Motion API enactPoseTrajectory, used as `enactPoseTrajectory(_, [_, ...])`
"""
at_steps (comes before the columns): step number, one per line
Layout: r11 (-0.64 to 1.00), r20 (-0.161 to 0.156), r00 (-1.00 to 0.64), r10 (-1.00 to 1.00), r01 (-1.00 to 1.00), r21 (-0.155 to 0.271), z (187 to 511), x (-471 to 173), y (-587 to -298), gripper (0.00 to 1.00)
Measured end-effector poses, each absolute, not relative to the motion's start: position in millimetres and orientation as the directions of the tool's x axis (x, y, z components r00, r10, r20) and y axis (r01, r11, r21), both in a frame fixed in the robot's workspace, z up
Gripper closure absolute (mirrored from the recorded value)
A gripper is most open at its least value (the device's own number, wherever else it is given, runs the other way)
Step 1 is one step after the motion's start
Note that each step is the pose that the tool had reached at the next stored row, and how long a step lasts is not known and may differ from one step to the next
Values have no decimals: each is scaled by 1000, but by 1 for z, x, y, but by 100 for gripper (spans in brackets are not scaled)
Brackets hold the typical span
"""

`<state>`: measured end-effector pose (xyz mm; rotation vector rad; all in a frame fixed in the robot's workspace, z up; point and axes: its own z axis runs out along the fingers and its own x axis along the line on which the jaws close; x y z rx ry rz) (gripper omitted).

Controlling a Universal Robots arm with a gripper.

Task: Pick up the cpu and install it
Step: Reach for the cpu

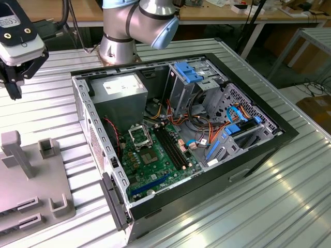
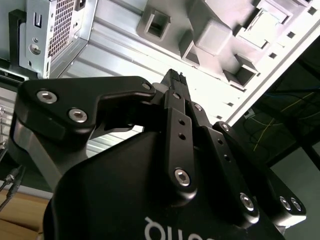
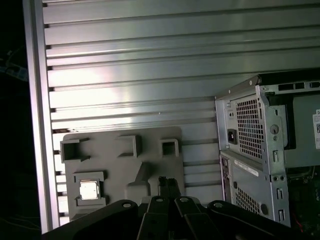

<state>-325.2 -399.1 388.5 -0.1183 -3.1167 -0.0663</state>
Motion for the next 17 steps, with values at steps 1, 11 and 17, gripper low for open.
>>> enactPoseTrajectory(1, [996, 23, -997, 75, 76, 42, 389, -326, -399, 89])
enactPoseTrajectory(11, [996, 23, -997, 75, 76, 42, 388, -341, -399, 89])
enactPoseTrajectory(17, [996, 24, -997, 75, 76, 42, 388, -352, -399, 89])
